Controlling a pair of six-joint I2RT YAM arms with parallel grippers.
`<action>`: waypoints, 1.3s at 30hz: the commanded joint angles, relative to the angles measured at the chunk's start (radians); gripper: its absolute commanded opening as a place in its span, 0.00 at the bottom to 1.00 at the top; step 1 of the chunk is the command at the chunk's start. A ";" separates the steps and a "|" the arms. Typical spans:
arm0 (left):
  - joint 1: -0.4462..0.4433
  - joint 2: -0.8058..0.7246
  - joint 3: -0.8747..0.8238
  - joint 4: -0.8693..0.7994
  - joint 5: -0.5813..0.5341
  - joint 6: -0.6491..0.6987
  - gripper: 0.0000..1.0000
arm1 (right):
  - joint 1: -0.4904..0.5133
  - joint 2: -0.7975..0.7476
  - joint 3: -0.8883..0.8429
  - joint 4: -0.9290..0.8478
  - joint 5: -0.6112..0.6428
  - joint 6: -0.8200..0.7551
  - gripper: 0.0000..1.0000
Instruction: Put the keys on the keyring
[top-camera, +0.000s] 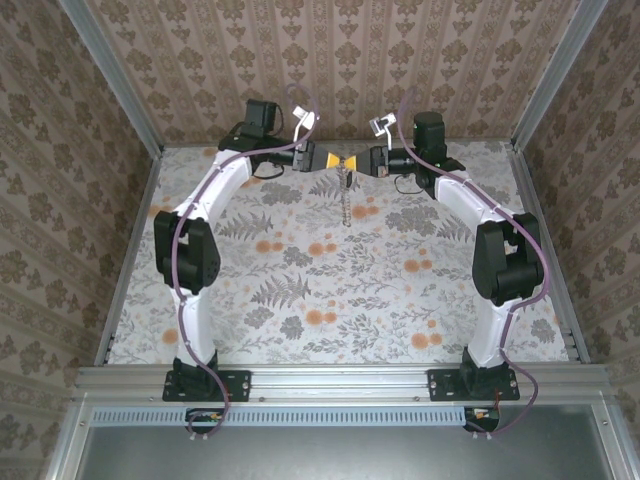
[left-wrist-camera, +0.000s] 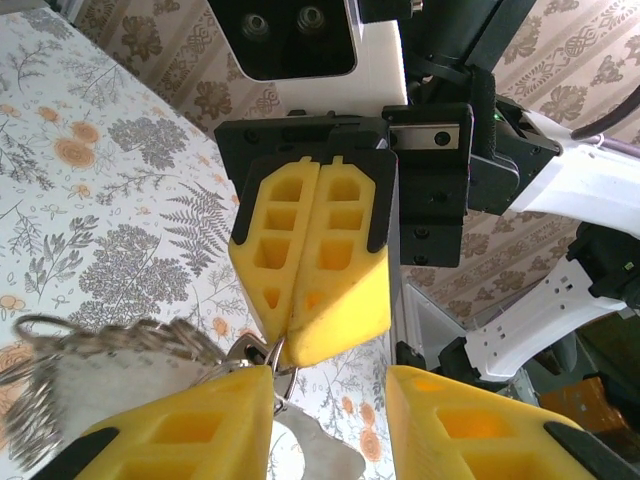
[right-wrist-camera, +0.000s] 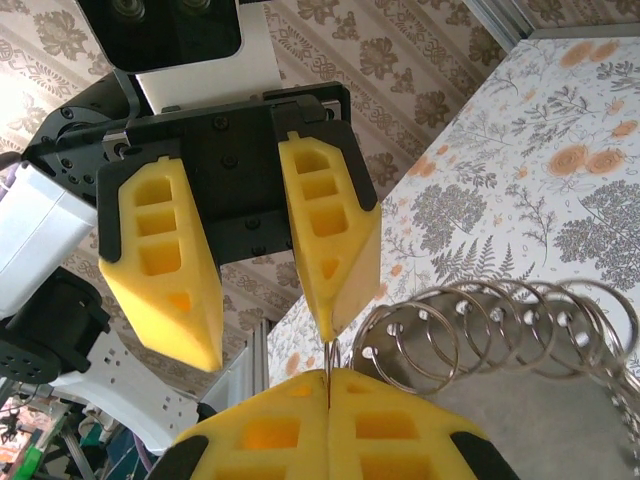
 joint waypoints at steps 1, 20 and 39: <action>-0.009 0.018 0.040 -0.023 0.027 0.035 0.35 | 0.004 -0.019 0.033 -0.012 -0.039 -0.028 0.00; 0.004 0.028 0.040 -0.032 -0.025 0.049 0.33 | 0.002 -0.031 0.024 -0.060 -0.033 -0.078 0.00; 0.008 0.039 0.027 -0.007 -0.034 0.038 0.33 | 0.003 -0.022 0.031 -0.048 -0.029 -0.069 0.00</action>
